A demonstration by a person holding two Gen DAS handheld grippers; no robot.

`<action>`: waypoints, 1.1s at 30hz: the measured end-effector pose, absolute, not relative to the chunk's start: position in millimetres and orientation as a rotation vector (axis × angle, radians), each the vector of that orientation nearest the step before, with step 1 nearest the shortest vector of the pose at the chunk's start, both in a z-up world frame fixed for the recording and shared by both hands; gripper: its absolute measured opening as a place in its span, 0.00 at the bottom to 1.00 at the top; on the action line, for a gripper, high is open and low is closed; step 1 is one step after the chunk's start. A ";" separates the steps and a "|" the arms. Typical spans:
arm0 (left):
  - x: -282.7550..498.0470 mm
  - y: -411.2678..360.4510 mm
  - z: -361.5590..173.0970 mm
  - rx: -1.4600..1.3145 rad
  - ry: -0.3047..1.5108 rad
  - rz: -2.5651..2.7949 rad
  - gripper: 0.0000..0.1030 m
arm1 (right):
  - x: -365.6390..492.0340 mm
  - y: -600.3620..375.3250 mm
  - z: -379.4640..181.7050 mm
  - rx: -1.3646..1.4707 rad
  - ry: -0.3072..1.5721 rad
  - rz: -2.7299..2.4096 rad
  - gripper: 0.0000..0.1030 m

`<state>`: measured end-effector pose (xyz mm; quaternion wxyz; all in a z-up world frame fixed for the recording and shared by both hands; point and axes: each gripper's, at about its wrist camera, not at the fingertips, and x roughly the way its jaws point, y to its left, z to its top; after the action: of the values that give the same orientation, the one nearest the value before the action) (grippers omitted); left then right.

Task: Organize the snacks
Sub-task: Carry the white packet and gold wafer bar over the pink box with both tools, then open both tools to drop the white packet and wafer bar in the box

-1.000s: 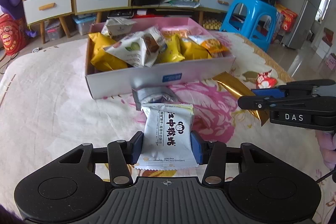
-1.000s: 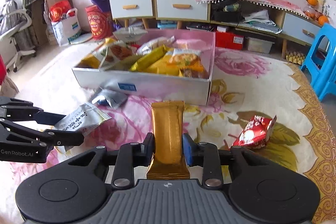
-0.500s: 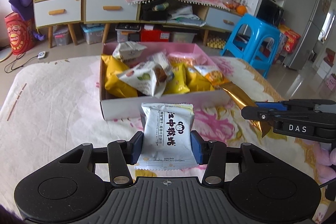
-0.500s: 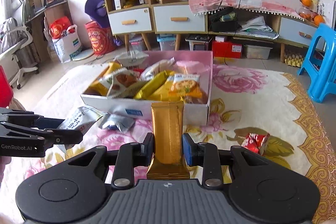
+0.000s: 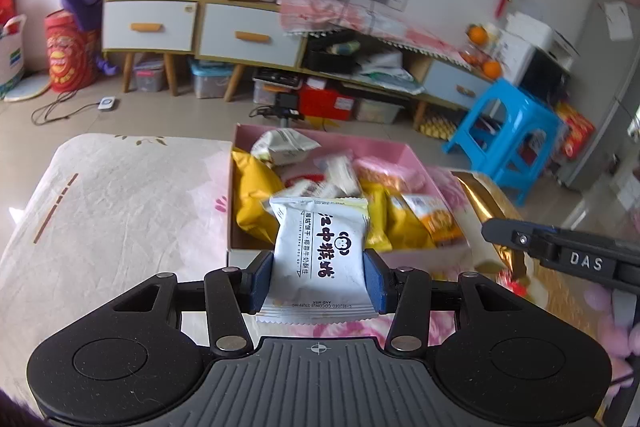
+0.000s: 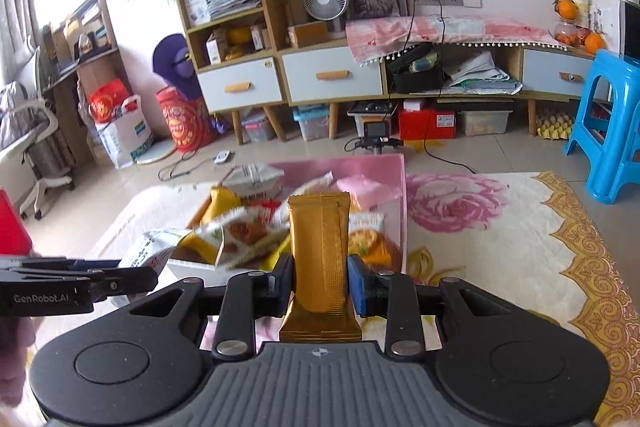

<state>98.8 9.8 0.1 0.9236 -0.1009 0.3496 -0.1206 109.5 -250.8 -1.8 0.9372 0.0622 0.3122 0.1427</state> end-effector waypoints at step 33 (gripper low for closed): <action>223.8 -44.7 -26.4 -0.150 0.736 -0.224 0.45 | 200.4 -254.2 -31.8 0.364 0.710 0.267 0.21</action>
<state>223.8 -44.7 -26.4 0.9242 -0.0729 0.3588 -0.1091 200.4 -254.2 -31.8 0.9129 0.1767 0.3445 0.1295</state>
